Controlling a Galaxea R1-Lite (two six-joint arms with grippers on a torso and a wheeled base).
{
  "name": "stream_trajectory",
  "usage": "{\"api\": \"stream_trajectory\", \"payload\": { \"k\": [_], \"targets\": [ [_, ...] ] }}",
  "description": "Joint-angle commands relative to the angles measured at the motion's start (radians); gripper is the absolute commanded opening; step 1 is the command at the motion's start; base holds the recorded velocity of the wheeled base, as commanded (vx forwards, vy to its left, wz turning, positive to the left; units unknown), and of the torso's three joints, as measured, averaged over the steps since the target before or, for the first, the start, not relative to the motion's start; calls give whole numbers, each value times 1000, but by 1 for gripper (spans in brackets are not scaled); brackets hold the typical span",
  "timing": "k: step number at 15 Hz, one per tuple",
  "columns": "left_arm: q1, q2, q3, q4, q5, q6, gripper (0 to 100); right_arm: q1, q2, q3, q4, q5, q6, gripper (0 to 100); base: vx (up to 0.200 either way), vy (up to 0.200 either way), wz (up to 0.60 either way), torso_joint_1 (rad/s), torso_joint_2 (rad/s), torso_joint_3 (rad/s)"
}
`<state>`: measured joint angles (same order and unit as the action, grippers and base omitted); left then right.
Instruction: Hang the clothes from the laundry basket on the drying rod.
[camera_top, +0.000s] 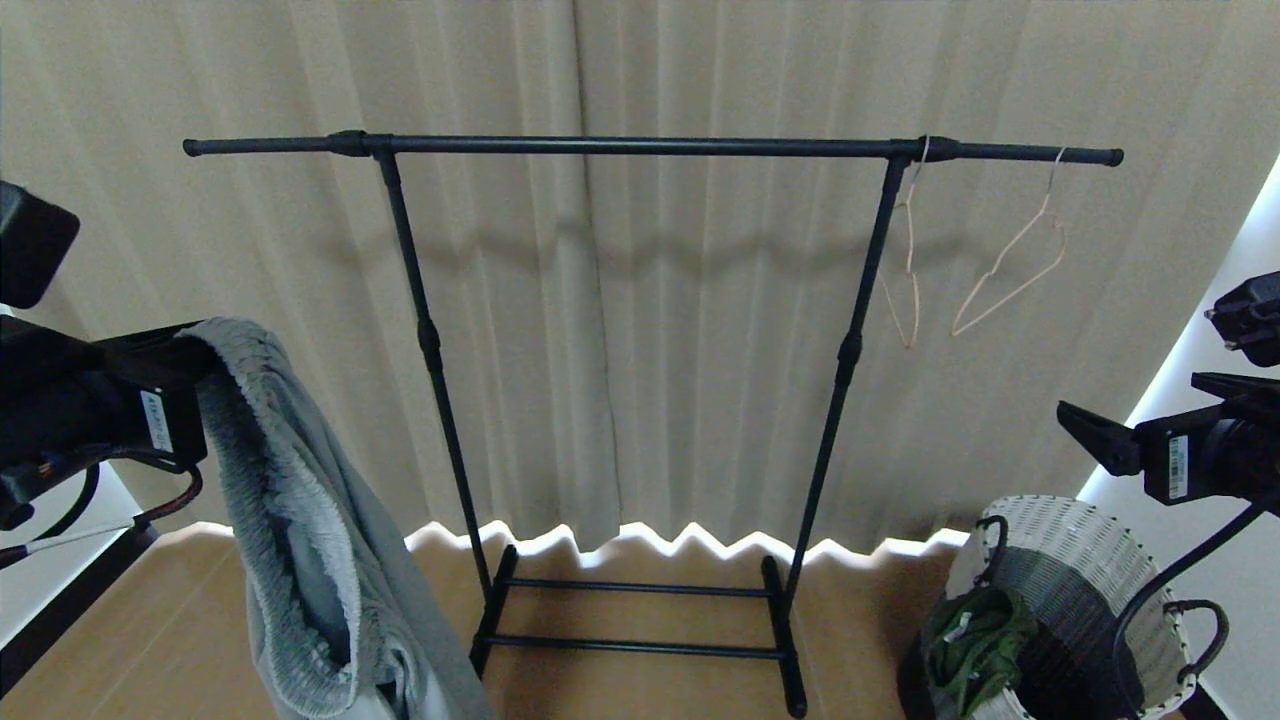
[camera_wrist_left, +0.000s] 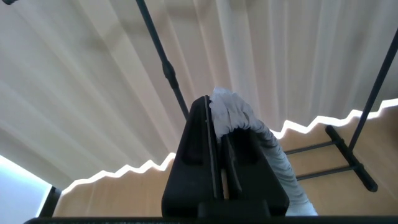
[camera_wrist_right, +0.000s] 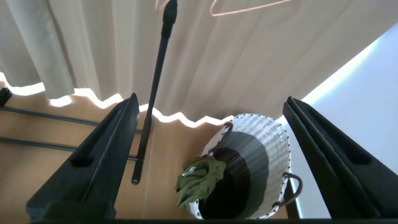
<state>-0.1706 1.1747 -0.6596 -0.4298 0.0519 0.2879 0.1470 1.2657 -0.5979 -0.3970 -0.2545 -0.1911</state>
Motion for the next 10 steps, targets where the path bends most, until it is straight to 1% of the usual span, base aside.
{"api": "stream_trajectory", "payload": {
  "k": [1,8,10],
  "targets": [
    [0,0,-2,-1,0,1,0,0,-8,7,0,0,-1,100,0,0,0,0,0,0],
    [0,-1,0,-1,0,5,0,0,-29,13,4,-6,-5,100,0,0,0,6,-9,-8],
    [0,0,0,-1,0,7,0,0,-28,10,1,-6,-5,100,0,0,0,134,-320,-198]
  ]
}}
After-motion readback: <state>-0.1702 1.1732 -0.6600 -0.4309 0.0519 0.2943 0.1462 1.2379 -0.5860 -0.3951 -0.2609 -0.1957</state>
